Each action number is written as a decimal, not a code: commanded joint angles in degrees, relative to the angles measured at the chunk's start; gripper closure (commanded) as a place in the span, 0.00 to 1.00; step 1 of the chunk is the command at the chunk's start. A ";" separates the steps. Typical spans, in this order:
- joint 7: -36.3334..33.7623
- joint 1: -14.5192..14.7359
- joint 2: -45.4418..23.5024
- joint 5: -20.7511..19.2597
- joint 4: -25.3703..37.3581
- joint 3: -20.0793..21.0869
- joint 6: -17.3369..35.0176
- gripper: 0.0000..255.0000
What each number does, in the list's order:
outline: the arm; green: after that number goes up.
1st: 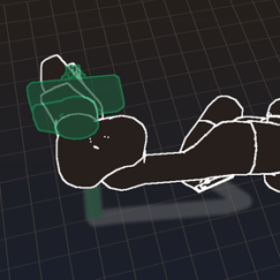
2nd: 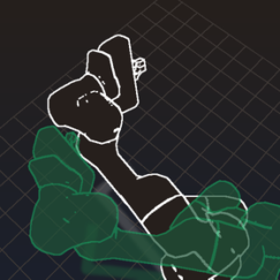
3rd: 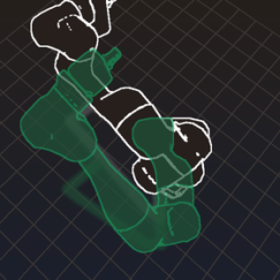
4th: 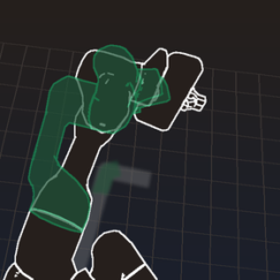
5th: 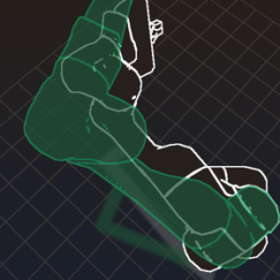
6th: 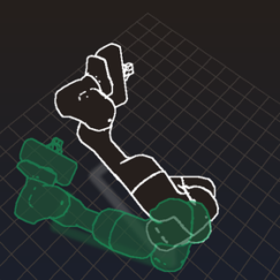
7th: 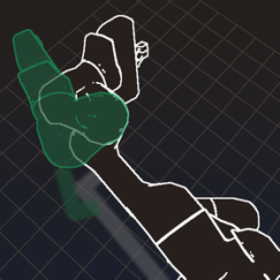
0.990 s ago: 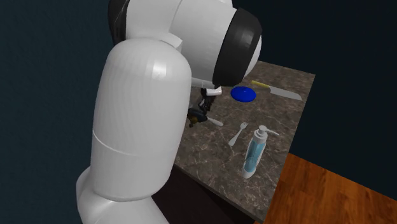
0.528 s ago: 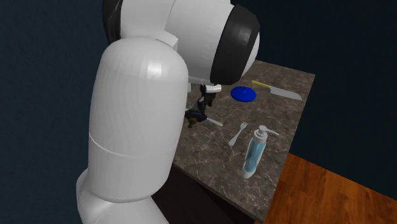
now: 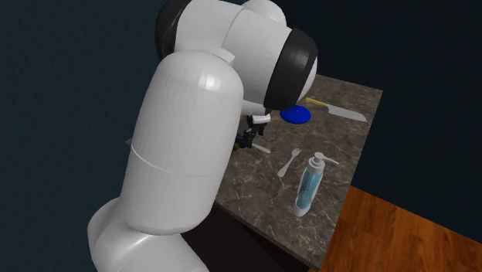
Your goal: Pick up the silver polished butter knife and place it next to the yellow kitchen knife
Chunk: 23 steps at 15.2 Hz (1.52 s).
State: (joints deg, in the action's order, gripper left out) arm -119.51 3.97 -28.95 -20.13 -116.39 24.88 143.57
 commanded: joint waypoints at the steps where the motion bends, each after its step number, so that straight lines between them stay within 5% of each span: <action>1: -0.52 0.47 -1.23 -0.84 0.16 -0.67 1.03 0.00; 10: -0.92 0.87 -2.24 -1.44 0.37 -1.19 1.79 0.00; 11: -0.92 0.87 -2.24 -1.44 0.37 -1.19 1.79 1.00; 23: -0.14 0.12 -0.41 -0.30 0.13 -0.19 0.26 1.00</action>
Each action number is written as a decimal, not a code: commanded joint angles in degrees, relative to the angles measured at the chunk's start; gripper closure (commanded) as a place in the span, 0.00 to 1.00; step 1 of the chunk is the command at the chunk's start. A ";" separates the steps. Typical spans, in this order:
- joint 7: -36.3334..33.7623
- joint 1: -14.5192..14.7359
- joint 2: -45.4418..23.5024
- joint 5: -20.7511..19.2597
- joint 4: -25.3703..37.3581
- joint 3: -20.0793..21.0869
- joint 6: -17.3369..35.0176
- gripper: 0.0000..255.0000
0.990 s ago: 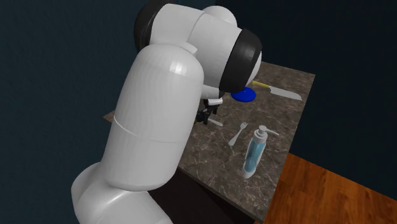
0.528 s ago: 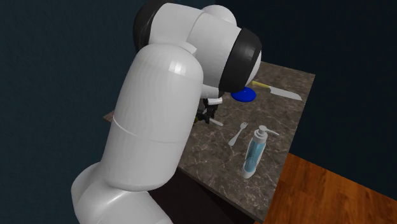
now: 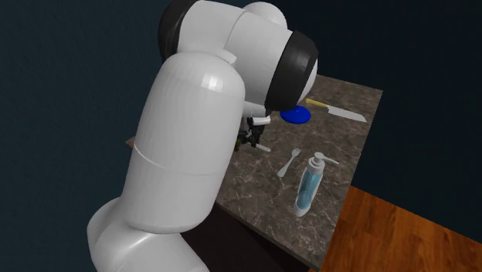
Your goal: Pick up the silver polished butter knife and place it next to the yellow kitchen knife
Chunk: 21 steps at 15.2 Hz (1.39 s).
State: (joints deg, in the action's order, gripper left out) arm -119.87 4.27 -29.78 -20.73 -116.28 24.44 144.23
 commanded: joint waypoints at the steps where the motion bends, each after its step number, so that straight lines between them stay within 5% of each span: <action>1: 0.47 -0.42 1.03 0.71 -0.03 0.57 -0.93 1.00; 21: 7.02 -4.58 8.57 7.12 4.25 4.04 -11.95 1.00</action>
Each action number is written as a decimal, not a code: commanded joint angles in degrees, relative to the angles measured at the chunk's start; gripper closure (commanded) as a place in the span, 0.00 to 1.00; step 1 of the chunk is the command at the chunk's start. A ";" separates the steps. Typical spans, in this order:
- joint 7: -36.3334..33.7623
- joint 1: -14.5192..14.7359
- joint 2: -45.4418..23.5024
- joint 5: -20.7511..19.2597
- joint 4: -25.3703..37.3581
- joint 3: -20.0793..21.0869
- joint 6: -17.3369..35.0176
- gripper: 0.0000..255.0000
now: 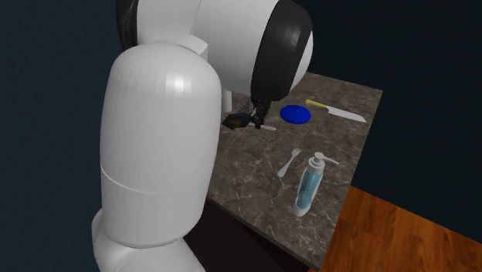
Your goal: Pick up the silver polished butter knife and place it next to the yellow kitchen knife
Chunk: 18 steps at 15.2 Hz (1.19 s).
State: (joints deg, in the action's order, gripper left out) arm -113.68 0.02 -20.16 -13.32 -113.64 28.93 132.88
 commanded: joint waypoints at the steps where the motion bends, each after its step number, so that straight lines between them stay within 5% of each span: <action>1: 1.77 -0.72 -2.16 -0.57 3.30 -0.92 -1.23 1.00; 11: 10.90 -2.94 -15.59 -2.78 25.02 -5.02 -9.72 1.00; 18: 17.79 -2.00 -29.57 -3.75 49.71 -7.57 -19.94 1.00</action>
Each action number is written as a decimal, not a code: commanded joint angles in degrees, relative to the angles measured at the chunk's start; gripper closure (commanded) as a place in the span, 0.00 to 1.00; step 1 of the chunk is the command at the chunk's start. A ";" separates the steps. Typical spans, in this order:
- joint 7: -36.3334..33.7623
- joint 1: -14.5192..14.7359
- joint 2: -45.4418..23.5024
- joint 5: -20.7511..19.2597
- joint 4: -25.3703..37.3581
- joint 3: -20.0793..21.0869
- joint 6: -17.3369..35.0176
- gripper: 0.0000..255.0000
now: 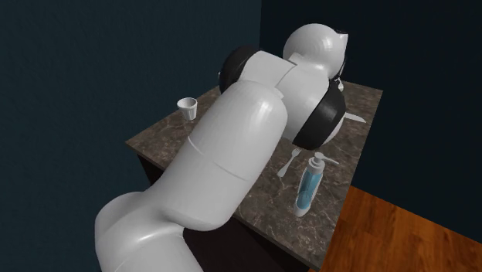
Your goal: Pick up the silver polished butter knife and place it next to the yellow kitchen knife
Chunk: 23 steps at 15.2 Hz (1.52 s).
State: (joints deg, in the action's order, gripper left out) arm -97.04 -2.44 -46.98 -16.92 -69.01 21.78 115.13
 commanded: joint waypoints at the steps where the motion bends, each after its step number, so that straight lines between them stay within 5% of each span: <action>1: 1.10 0.45 -3.02 -0.24 4.78 -0.49 -1.62 1.00; 23: 0.24 0.98 -9.88 -1.94 2.80 -2.06 7.12 1.00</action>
State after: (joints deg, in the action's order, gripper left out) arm -96.82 -1.48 -56.78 -18.85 -66.28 19.73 122.25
